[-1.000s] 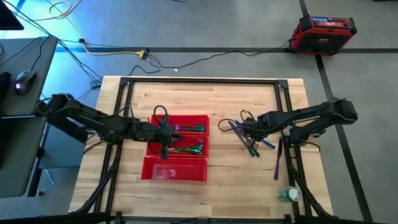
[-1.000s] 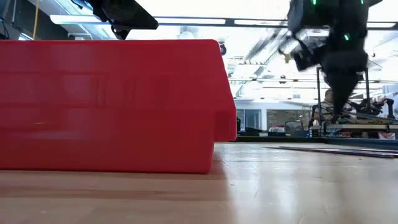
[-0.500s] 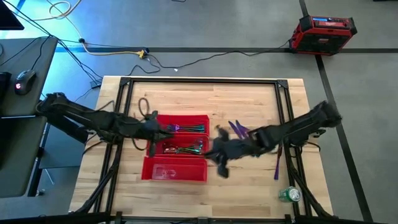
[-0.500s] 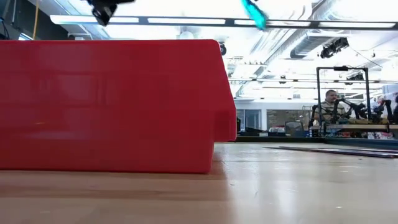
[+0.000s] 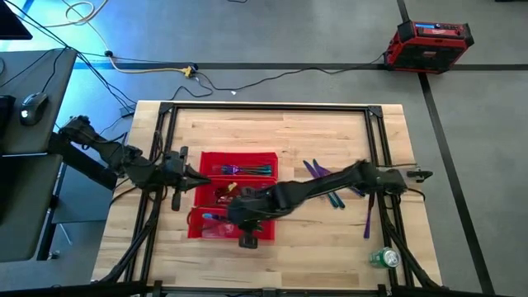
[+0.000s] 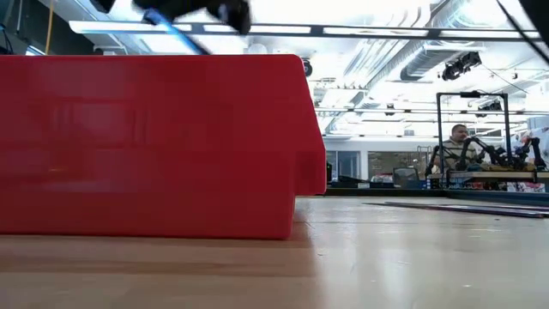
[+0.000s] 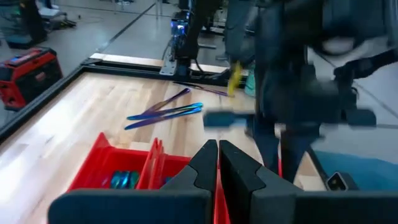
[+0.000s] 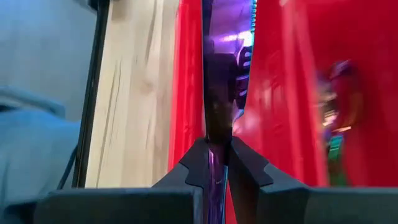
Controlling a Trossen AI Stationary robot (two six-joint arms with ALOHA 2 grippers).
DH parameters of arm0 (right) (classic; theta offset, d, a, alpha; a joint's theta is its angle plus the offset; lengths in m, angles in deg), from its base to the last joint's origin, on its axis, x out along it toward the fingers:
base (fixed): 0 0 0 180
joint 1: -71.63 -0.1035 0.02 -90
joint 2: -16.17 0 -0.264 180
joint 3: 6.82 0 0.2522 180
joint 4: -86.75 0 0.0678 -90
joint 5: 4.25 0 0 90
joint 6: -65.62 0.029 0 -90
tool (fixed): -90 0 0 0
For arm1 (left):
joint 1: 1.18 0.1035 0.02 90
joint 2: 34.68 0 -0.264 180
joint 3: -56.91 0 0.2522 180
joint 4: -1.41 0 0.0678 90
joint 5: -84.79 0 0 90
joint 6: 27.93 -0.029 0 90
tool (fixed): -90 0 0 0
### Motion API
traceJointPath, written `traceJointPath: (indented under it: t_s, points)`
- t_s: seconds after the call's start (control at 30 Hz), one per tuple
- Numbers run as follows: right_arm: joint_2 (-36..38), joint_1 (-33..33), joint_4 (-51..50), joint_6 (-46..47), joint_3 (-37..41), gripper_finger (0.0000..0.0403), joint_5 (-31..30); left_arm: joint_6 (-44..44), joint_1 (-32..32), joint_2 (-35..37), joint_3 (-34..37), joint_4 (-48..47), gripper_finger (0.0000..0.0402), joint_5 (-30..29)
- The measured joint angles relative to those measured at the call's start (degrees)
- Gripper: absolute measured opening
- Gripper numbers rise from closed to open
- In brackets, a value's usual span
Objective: Sort silverware
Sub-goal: Put the purple table knife into the bottom red bin
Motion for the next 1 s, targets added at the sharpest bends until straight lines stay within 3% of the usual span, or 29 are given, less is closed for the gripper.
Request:
traceJointPath:
  t_s: [0.07,0.2,0.47,1.0]
  points:
    - [-3.1,0.4,-2.1,0.0,-2.7,0.0017,2.5,0.0,-0.8,-0.1,0.0,-0.3,0.0000,-1.0]
    - [-3.8,1.4,-0.9,1.0,0.8,0.0017,6.5,0.0,-1.3,-0.2,0.0,-0.6,0.0000,-1.6]
    - [-3.7,3.2,-0.7,-0.5,5.1,0.0018,5.9,-0.1,-1.3,-0.2,0.0,-0.6,0.0000,-3.2]
    - [-3.6,4.7,2.4,-4.7,6.7,0.0076,5.1,-0.1,-1.3,-0.2,0.0,-1.0,0.0000,-3.2]
